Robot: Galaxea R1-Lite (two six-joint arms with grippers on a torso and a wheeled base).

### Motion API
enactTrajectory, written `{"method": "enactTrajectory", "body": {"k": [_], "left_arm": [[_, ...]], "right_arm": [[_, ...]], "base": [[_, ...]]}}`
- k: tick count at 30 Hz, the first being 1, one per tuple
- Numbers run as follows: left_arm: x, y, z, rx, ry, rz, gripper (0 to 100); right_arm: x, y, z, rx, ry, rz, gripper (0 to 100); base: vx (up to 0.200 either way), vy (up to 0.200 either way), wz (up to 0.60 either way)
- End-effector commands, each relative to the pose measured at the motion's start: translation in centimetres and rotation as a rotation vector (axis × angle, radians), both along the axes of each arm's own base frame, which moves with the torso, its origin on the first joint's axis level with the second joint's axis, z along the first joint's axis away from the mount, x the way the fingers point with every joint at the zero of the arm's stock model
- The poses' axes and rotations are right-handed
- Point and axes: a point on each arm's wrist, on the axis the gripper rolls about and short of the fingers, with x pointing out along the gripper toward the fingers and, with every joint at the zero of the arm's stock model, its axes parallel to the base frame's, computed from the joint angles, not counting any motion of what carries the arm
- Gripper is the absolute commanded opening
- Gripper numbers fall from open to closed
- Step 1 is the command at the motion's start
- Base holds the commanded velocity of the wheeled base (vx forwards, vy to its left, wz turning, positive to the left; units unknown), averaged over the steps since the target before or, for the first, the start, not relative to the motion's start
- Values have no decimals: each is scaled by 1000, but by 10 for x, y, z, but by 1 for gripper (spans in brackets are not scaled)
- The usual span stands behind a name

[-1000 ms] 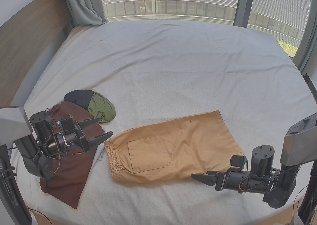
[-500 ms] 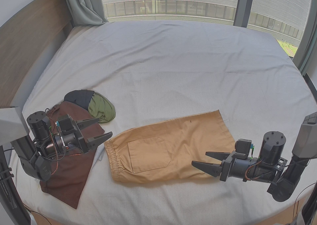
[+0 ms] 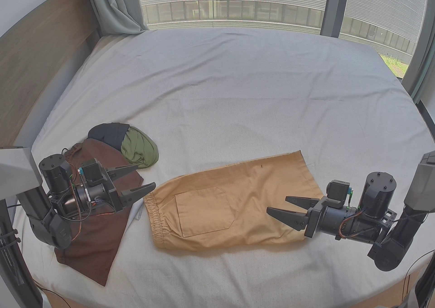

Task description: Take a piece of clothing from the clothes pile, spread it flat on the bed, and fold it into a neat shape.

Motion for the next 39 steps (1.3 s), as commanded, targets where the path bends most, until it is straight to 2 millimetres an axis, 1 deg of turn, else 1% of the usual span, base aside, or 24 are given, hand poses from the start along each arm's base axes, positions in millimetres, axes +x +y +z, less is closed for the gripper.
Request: {"method": "enactTrajectory", "body": {"k": [1, 6, 13, 17, 20, 22, 26, 27, 30, 33, 35, 39], "left_arm": [[2, 0, -4, -12, 26, 2, 100], [2, 0, -2, -39, 53, 9, 100], [2, 2, -8, -44, 82, 21, 100], [6, 2, -21, -42, 119, 28, 100], [7, 2, -24, -42, 130, 27, 100], [7, 0, -32, -39, 156, 24, 100], [7, -1, -40, -36, 182, 35, 100], [8, 0, -47, -34, 202, 42, 100], [9, 0, -56, -32, 232, 44, 100], [9, 1, -62, -32, 249, 47, 100], [9, 2, -70, -32, 279, 51, 100], [7, 3, -80, -31, 317, 57, 100]], "right_arm": [[1, 0, -4, -6, 10, -1, 100], [1, 0, -4, -7, 10, -3, 100], [1, 1, -4, -8, 12, -1, 100], [0, 1, -6, -11, 18, -1, 100], [1, 1, -6, -12, 19, -3, 100], [2, 2, -11, -20, 31, -2, 100], [2, 2, -11, -21, 33, -2, 100], [2, 2, -11, -21, 34, -2, 100], [2, 2, -12, -24, 38, -1, 100], [3, 2, -15, -27, 45, -2, 100], [3, 2, -16, -30, 50, -2, 100], [3, 2, -17, -31, 53, -1, 100]], "base": [[0, 0, 0], [0, 0, 0], [0, 0, 0], [0, 0, 0], [0, 0, 0], [0, 0, 0], [0, 0, 0], [0, 0, 0], [0, 0, 0], [0, 0, 0], [0, 0, 0], [0, 0, 0]]}}
